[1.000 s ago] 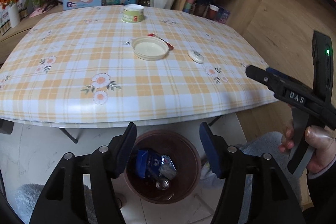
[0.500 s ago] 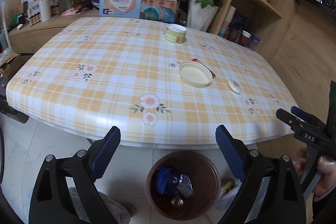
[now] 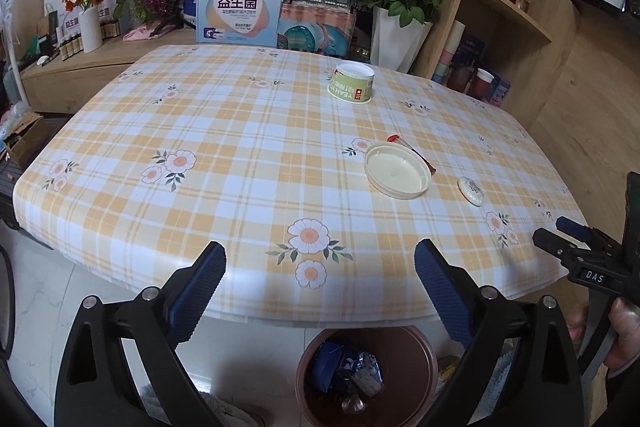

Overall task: Collect trash
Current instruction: 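Grasp the white crumpled tissue with the right gripper while the left reaches to the paper plate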

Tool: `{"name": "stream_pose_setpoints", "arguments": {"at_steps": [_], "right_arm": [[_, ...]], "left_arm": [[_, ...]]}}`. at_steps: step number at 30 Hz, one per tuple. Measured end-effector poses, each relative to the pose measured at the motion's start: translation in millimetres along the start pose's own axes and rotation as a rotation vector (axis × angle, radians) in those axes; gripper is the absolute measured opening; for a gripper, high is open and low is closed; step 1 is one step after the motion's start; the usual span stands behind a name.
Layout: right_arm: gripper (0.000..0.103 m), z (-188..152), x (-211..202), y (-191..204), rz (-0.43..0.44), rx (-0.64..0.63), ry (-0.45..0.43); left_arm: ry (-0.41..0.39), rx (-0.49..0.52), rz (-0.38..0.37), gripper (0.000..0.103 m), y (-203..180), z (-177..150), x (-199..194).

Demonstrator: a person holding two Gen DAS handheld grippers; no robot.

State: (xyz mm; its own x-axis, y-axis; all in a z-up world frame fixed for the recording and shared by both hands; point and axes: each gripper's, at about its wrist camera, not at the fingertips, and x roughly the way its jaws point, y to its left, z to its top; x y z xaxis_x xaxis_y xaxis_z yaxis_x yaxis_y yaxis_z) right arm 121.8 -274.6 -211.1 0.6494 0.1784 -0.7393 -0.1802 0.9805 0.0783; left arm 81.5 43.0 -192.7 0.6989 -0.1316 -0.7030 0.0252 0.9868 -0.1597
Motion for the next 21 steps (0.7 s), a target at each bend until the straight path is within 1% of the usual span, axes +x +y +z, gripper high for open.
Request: {"name": "stream_pose_setpoints", "arguments": {"at_steps": [2,3,7,11,13,14,18,20,21], "right_arm": [[0.097,7,14,0,-0.034,-0.024,0.033],[0.097,9,19,0,-0.033,-0.026,0.044],[0.097,24,44,-6,0.013,-0.022,0.059],[0.095,38,71,-8,0.040,-0.029,0.088],[0.089,44,81,-7,0.048,-0.040,0.096],[0.084,48,88,-7,0.051,-0.048,0.104],[0.078,55,106,-5,0.057,-0.070,0.129],[0.071,56,113,-3,0.050,-0.090,0.138],[0.069,57,116,-3,0.050,-0.092,0.142]], "left_arm": [[0.008,0.008,-0.004,0.093,-1,4,8],[0.013,0.012,-0.006,0.093,-3,6,13],[0.032,0.015,-0.021,0.093,-6,16,33],[0.052,0.009,-0.041,0.093,-12,27,52],[0.059,0.023,-0.045,0.093,-17,34,63],[0.062,0.033,-0.050,0.093,-21,37,68],[0.089,0.055,-0.074,0.092,-33,47,89],[0.103,0.054,-0.084,0.090,-36,49,99],[0.114,0.050,-0.089,0.088,-37,50,105]]}}
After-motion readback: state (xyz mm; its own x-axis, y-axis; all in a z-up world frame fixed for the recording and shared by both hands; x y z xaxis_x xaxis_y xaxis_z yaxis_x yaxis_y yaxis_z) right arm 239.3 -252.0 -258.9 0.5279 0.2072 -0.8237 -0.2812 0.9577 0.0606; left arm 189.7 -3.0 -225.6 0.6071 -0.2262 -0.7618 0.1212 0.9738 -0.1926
